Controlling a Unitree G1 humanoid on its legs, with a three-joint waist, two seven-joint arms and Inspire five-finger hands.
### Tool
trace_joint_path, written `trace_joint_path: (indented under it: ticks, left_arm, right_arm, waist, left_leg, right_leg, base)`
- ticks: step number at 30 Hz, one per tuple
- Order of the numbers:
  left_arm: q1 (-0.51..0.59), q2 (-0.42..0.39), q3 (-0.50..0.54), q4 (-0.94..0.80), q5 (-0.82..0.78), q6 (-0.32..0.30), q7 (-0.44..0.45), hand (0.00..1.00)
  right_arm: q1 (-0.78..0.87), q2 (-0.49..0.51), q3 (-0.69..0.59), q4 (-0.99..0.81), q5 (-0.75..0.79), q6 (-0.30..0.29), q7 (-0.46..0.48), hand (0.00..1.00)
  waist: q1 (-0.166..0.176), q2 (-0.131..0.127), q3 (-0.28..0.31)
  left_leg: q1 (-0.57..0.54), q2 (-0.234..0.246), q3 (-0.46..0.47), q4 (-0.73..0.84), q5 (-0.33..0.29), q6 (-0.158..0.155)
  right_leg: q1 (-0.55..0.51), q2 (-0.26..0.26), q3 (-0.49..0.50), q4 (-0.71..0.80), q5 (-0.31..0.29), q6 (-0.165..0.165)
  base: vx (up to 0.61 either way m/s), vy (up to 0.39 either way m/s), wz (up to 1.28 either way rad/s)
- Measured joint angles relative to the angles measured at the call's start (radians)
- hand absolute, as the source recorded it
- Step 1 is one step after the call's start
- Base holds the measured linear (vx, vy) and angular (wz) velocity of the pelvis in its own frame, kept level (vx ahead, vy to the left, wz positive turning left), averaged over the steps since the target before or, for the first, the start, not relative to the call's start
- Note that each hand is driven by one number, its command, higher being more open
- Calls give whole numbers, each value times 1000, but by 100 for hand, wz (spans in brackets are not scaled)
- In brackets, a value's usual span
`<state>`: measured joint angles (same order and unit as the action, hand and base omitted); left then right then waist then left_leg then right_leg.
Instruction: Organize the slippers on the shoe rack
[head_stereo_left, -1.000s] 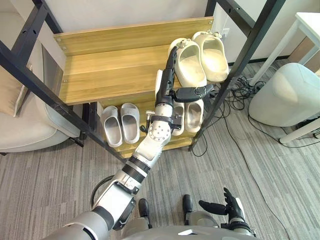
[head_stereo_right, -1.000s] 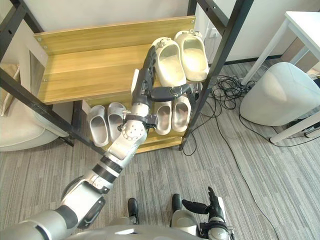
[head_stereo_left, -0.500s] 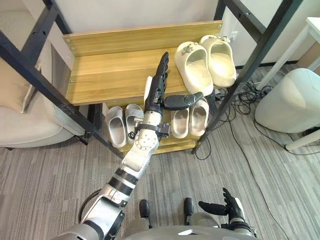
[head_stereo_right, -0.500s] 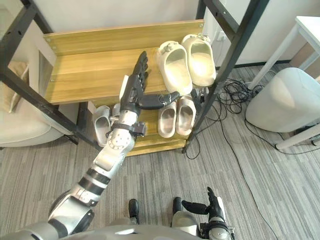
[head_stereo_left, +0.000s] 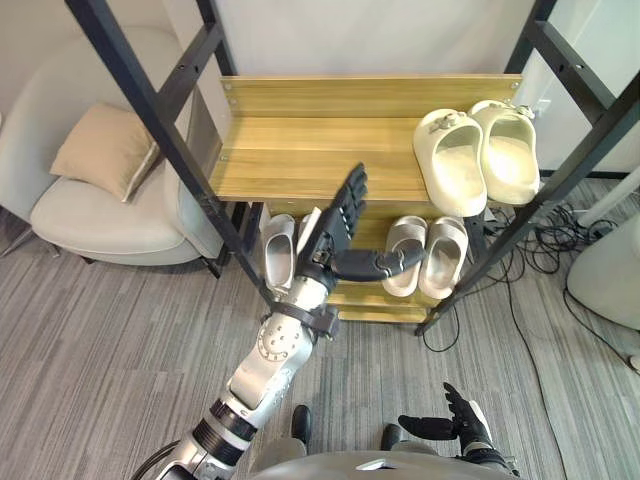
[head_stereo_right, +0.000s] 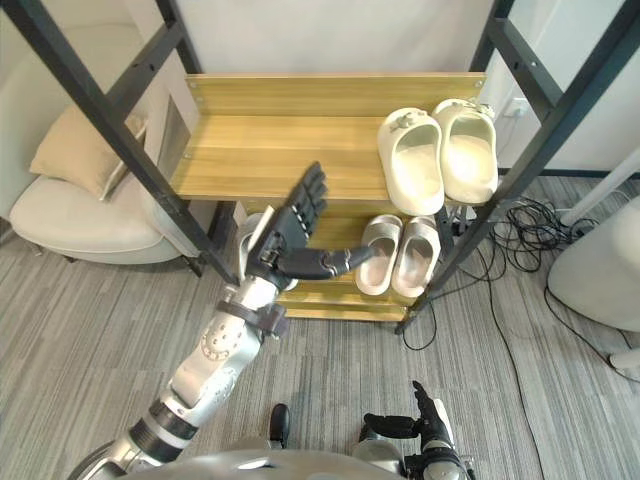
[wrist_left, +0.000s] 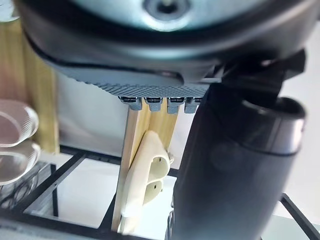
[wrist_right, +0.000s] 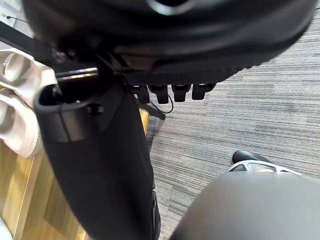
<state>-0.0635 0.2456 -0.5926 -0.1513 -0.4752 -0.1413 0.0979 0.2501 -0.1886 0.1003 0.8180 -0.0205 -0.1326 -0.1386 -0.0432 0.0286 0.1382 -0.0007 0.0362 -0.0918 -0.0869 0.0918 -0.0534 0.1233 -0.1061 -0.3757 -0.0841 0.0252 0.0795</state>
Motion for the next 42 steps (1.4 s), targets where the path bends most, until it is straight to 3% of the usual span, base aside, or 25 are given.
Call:
trace_joint_path:
  ticks: [11,17,24,31,42]
  left_arm:
    - [277,74,-140,47,-144,60,-253,100]
    - [321,56,-104,260,-69,66,-274,100]
    - [327,9,109,648,275,65,-187,100]
    - [315,-38,277,787,513,60,-65,100]
    - [277,-99,468,927,545,55,46,100]
  right_arm:
    - [1,-6,3,51,-23,0,17,100]
    - [1,-5,3,71,-27,1,21,100]
    - [1,6,3,90,-27,0,19,100]
    - [-3,16,-1,91,-27,0,18,100]
    - [-29,25,-2,107,-28,1,5,100]
  waist:
    - [20,2,-51]
    - [30,0,-74]
    - [36,-25,-83]
    - [38,-37,-84]
    - [41,-39,-79]
  left_leg:
    - [34,1,-4,0,-7,-3]
    - [39,6,-2,0,-9,-6]
    - [39,14,-2,0,-16,-15]
    - [41,13,5,0,-25,-16]
    - [58,28,57,10,-46,-19]
  right_leg:
    - [36,2,-4,0,-13,-3]
    - [38,6,0,2,-16,-4]
    - [38,17,1,0,-25,-4]
    - [37,17,9,0,-30,-5]
    - [-1,16,67,69,-62,-11]
  base:
    - [4,-2,2]
    - [-7,1,-2]
    - [12,-6,0]
    - [41,0,-2]
    - [8,11,-15]
